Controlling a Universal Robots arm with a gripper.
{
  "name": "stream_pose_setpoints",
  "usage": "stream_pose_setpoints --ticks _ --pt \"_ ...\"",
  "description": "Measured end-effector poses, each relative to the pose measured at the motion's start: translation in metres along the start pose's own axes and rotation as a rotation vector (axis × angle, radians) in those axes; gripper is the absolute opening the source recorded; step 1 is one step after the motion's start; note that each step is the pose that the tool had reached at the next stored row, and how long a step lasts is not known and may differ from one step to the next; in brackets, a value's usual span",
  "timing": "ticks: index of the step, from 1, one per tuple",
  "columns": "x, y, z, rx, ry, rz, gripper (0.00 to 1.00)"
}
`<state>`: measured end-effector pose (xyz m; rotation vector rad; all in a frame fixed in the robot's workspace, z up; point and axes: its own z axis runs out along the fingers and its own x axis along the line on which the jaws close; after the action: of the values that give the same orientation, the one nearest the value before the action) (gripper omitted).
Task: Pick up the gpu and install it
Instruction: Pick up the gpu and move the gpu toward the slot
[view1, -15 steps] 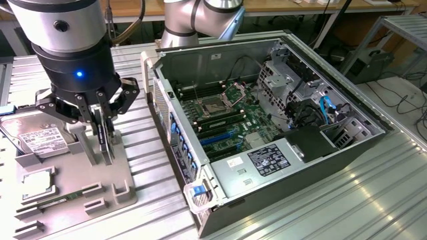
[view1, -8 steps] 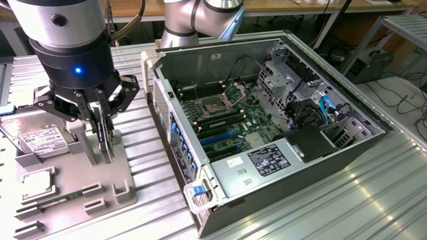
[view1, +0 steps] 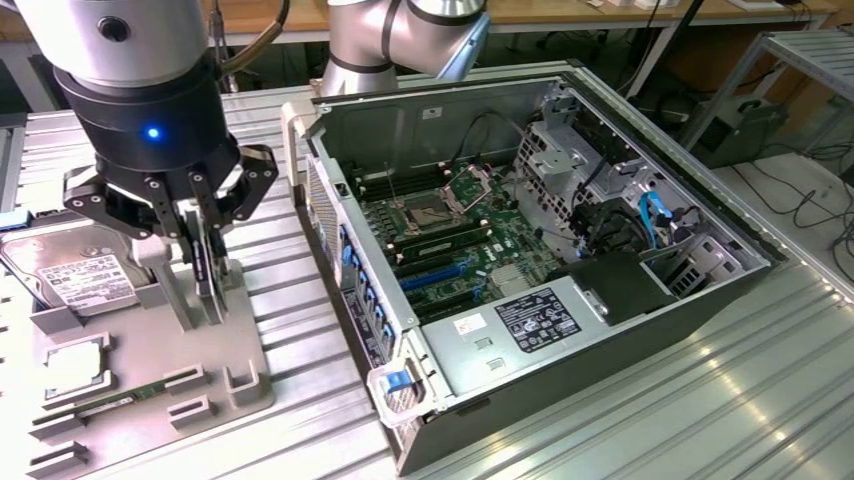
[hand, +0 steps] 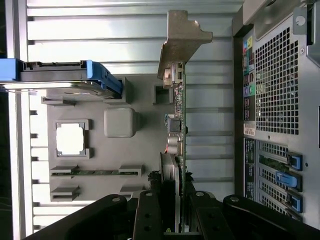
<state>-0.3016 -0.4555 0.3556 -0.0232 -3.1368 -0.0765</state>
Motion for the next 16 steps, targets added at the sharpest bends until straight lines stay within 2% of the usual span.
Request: stream_pose_setpoints --ticks 16 --pt "0.000 0.0006 -0.0120 0.0008 -0.0002 0.000 0.27"
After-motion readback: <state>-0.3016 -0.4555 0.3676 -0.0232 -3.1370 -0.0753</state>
